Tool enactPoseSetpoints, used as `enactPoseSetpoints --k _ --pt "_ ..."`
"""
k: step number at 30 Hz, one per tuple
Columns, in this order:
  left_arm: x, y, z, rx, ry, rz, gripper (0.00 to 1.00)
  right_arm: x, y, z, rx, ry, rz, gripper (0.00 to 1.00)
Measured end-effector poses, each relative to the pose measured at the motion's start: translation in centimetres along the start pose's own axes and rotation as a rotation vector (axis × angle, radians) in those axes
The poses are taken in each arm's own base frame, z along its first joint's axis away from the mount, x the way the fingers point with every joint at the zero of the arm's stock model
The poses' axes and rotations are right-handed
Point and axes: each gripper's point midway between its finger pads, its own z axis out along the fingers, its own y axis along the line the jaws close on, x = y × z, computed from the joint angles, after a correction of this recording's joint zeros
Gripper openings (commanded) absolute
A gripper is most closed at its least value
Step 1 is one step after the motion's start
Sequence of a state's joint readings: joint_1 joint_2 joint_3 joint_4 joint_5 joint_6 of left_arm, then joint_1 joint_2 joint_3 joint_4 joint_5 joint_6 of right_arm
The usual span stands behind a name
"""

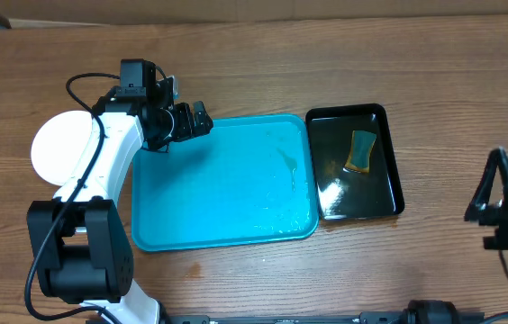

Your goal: Clean dirty plates on tray and stack at the side

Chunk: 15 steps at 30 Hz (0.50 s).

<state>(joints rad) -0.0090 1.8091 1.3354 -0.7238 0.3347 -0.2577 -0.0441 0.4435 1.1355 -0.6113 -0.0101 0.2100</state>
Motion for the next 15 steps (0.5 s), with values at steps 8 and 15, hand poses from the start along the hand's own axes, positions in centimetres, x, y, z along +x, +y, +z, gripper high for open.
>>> enactPoseSetpoints --k 8,15 --pt "0.0 0.0 0.0 -0.002 0.000 0.000 1.00 7.5 -1.7 1.0 -0.077 -0.171 -0.009 1.00" --pt "0.0 0.0 0.0 -0.003 0.000 0.000 1.00 14.3 -3.5 2.1 -0.101 -0.214 -0.012 1.00"
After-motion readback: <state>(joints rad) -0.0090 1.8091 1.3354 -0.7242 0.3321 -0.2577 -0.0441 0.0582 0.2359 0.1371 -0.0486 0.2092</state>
